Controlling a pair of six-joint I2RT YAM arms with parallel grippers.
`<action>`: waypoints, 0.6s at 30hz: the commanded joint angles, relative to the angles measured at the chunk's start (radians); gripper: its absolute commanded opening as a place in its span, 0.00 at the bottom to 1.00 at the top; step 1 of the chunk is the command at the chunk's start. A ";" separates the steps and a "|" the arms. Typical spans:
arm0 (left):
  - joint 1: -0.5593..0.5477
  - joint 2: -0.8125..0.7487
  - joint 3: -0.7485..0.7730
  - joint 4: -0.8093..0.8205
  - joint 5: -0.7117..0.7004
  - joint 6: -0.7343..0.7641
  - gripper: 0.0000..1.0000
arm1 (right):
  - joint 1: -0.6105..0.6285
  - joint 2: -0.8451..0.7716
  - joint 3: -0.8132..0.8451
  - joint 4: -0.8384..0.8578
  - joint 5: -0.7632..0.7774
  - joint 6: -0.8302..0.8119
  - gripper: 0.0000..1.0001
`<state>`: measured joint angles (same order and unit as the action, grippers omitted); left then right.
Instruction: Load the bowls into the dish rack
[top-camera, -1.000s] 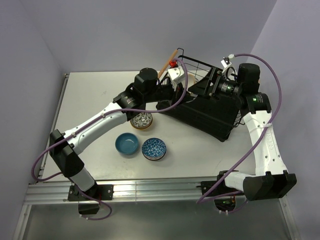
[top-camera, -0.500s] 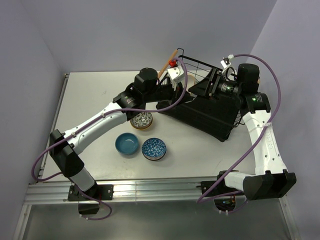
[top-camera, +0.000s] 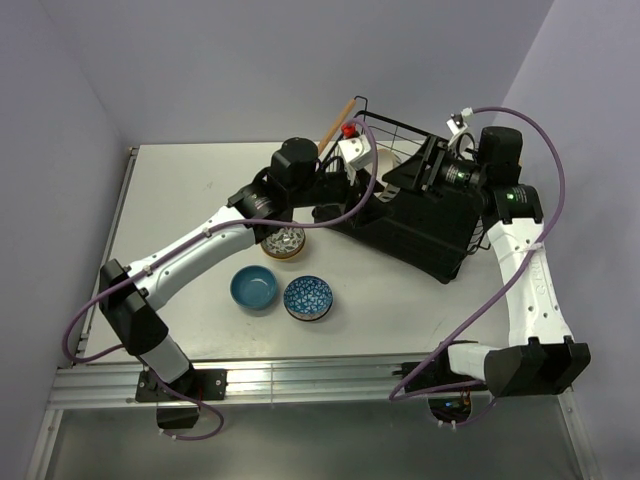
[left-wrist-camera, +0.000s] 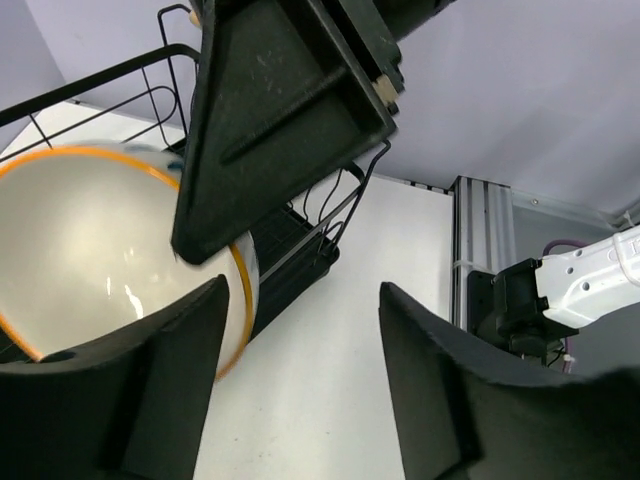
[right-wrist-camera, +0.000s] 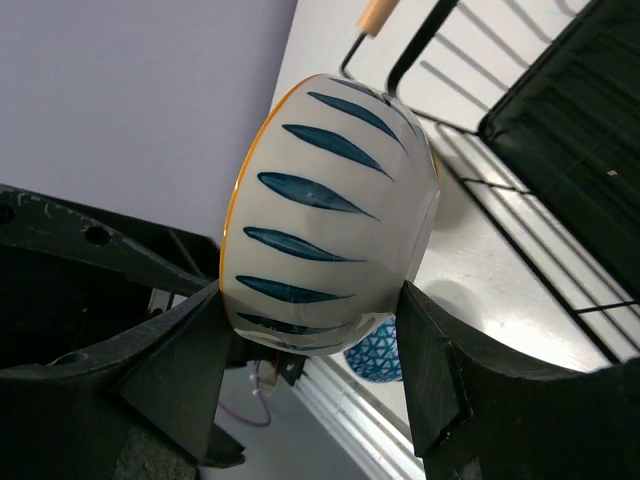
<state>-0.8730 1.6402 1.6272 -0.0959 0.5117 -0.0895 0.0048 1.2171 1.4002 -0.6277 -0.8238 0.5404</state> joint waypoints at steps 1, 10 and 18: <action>-0.003 -0.036 0.039 -0.010 0.013 -0.001 0.68 | -0.046 0.002 0.028 0.071 -0.020 -0.051 0.00; 0.049 -0.095 0.066 -0.174 0.017 -0.033 0.99 | -0.112 0.111 0.233 -0.165 0.086 -0.415 0.00; 0.284 -0.221 -0.006 -0.226 0.119 -0.147 0.99 | -0.115 0.235 0.430 -0.326 0.309 -0.689 0.00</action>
<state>-0.6662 1.5200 1.6348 -0.3168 0.5762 -0.1795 -0.1051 1.4246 1.7432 -0.9092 -0.6224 0.0174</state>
